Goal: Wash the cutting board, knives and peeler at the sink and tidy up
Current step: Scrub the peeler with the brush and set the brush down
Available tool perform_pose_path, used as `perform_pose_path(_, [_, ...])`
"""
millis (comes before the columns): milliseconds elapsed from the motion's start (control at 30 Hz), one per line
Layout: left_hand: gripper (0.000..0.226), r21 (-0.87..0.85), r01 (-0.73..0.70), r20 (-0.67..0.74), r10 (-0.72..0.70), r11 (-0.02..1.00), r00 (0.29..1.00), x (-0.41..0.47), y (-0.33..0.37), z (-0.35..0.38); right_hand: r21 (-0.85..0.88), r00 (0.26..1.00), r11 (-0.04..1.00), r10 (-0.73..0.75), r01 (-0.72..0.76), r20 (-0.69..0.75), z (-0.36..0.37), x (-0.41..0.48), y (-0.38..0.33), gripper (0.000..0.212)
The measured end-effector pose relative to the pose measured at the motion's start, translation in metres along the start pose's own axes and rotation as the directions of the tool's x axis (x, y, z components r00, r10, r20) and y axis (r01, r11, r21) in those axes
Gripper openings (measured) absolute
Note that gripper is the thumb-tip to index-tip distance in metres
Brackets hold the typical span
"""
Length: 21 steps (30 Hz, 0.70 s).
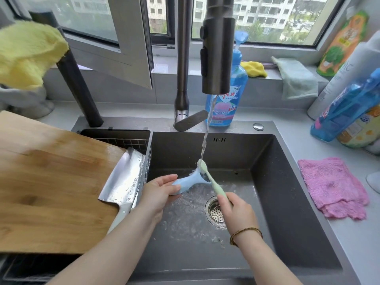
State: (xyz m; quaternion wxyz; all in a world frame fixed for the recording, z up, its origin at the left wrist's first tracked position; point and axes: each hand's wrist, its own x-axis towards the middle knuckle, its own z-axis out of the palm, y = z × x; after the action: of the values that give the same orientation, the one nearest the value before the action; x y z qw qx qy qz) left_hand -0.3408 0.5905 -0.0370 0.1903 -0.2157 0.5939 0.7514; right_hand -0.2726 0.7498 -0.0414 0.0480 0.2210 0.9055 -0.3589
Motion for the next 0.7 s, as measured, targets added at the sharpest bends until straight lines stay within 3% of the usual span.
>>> perform_pose_path(167, [0.029, -0.020, -0.022, 0.017, 0.022, 1.000, 1.000, -0.002, 0.000, -0.005, 0.086, 0.998, 0.996, 0.013, -0.007, -0.065, -0.012, 0.006, 0.003, 0.032])
perform_pose_path(300, [0.029, -0.033, -0.037, 0.022, 0.038, 0.999, 0.999, -0.003, 0.001, -0.006, 0.144, 0.998, 0.988, -0.062, 0.059, 0.019, -0.001, -0.005, -0.001, 0.032])
perform_pose_path(467, [0.027, -0.032, -0.064, 0.060, 0.066, 0.997, 0.996, -0.007, -0.002, -0.011, 0.206, 0.998, 0.978, 0.044, -0.035, -0.036, -0.005, 0.004, 0.007, 0.032])
perform_pose_path(700, [0.027, -0.074, -0.062, 0.091, 0.068, 0.995, 0.993, -0.007, 0.001, -0.020, 0.356, 1.000, 0.934, -0.002, 0.009, -0.020, -0.014, -0.016, 0.014, 0.040])
